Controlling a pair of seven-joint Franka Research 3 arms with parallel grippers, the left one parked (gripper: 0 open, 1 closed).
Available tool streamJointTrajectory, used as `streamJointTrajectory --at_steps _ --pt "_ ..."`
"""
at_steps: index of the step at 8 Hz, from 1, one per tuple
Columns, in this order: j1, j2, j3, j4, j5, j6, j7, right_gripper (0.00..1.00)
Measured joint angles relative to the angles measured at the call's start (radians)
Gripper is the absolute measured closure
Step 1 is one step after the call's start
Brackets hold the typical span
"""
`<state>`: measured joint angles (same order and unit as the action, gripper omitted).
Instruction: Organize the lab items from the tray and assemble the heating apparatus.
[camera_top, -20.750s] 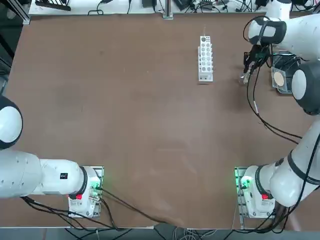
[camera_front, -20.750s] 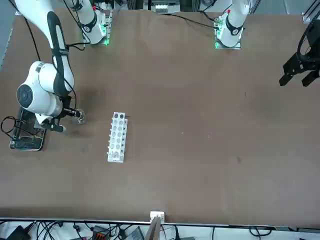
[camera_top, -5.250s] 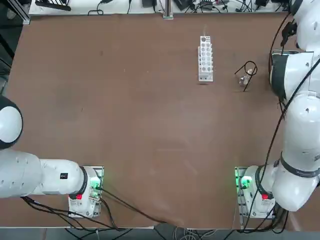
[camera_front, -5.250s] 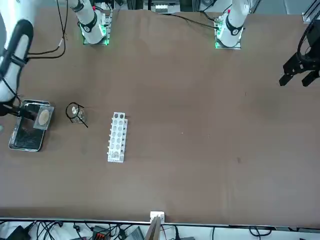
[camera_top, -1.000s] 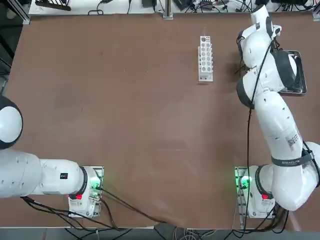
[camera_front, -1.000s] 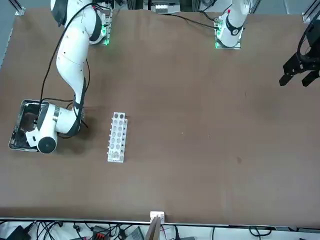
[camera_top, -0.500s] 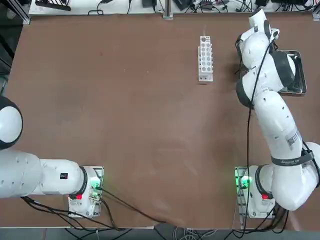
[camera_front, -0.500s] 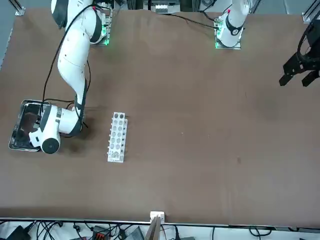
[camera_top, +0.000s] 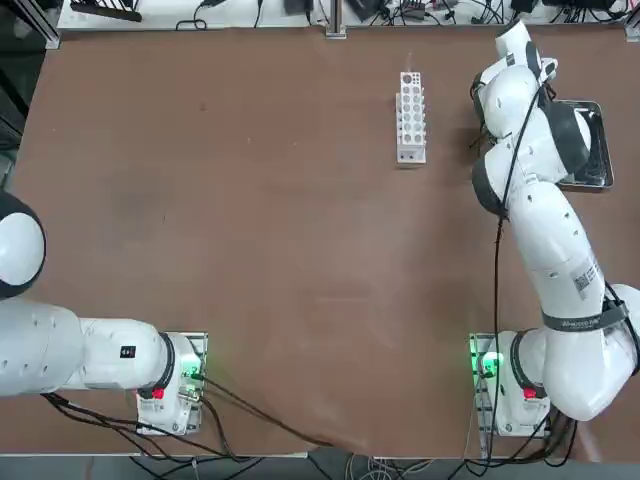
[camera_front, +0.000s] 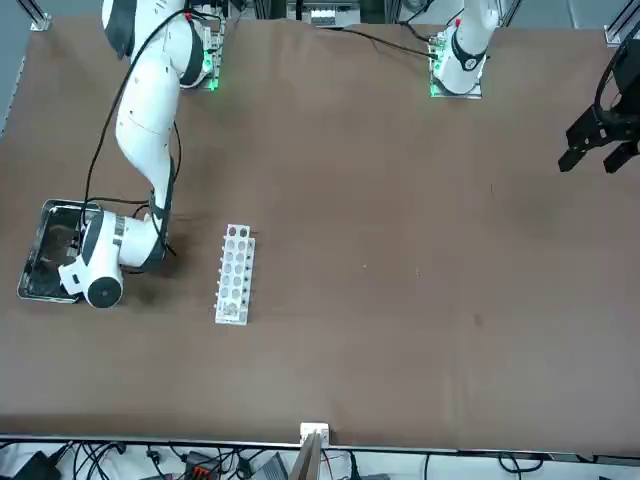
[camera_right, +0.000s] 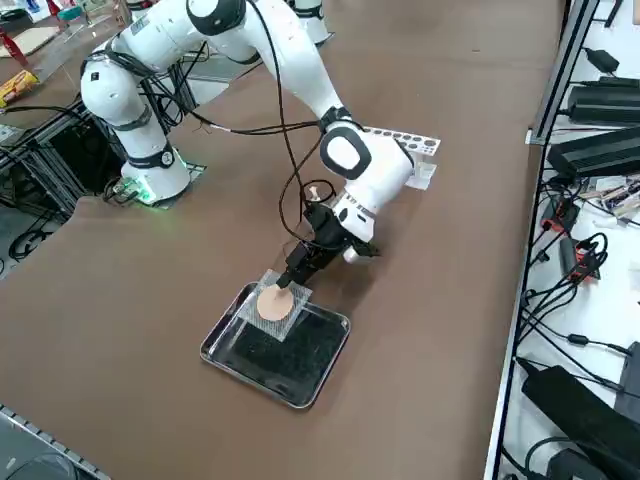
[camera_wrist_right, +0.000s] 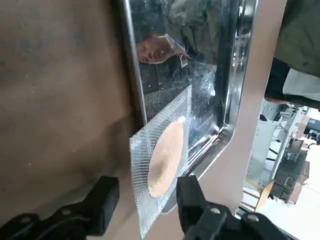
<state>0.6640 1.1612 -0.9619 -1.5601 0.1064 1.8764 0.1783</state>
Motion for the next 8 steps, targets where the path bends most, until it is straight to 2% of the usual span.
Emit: streamJointTrajectory --at_steps 3,8 --pt "-0.009 0.000 0.014 0.000 -0.044 0.000 0.000 0.36" --pt "-0.011 0.001 0.021 0.000 -0.049 0.000 0.001 0.43"
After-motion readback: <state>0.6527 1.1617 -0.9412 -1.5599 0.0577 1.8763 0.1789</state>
